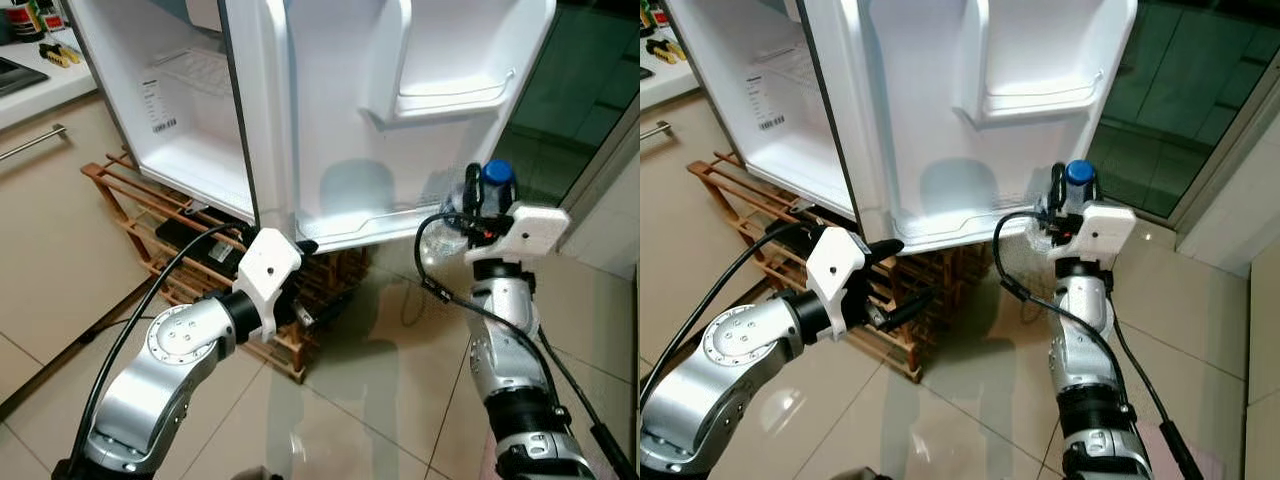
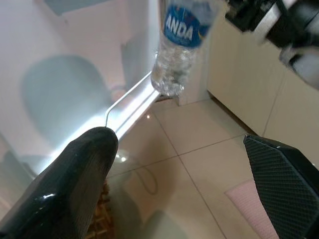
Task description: Restocking fridge
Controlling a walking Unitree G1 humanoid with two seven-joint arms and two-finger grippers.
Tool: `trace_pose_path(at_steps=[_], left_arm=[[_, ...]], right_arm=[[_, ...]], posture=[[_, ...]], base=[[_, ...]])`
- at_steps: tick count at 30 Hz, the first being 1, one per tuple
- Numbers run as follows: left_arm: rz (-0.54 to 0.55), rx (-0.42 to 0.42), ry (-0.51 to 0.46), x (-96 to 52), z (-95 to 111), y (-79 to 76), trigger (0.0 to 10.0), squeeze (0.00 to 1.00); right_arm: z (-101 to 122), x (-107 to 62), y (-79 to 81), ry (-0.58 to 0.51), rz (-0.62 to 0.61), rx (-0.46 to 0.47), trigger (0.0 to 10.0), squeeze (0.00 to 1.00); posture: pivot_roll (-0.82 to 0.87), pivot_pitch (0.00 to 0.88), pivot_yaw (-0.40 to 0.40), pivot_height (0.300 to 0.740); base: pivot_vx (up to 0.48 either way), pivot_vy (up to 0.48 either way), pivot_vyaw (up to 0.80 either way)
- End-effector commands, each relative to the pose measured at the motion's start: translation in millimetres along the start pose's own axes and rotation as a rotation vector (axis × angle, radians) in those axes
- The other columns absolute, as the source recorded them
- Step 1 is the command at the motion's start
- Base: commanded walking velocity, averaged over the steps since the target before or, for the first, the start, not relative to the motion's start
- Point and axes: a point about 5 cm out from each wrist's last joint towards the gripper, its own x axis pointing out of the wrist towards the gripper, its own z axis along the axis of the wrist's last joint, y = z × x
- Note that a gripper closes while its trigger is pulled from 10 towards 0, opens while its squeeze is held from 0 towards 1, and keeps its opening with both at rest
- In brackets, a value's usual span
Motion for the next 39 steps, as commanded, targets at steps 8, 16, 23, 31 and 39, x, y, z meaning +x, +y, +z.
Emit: trace_pose_path(at_steps=[8, 16, 23, 31, 39], left_arm=[[0.359, 0.041, 0.007, 1.9, 0, 34.0, 10.0, 0.00], [0.480, -0.008, 0.004, -7.1, -5, 47.0, 10.0, 0.00], [0.496, 0.064, -0.016, 1.4, 1, 44.7, 10.0, 0.00], [0.509, 0.059, -0.016, 2.7, 0, 45.8, 10.0, 0.00], [0.493, 0.049, -0.002, 4.7, -2, 44.8, 10.0, 0.00]], right_arm=[[15, -0.3, 6.3, 0.114, 0.043, -0.017, 10.0, 0.00], [24, -32.3, 14.9, 0.212, 0.219, 0.016, 10.0, 0.00], [23, -49.9, 26.2, 0.330, 0.282, 0.016, 10.0, 0.00], [22, -49.0, 22.5, 0.365, 0.220, 0.011, 10.0, 0.00], [21, -47.4, 21.5, 0.382, 0.189, 0.001, 10.0, 0.00]], posture=[[-0.01, 0.000, -0.011, 0.740], [-0.02, 0.000, -0.012, 0.740], [-0.03, 0.000, -0.002, 0.740], [-0.03, 0.000, 0.000, 0.740], [-0.03, 0.000, 0.008, 0.740]], base=[[0.000, 0.000, 0.00], [0.000, 0.000, 0.00], [0.000, -0.141, 0.44], [0.000, -0.438, 0.80], [0.000, -0.480, 0.80]])
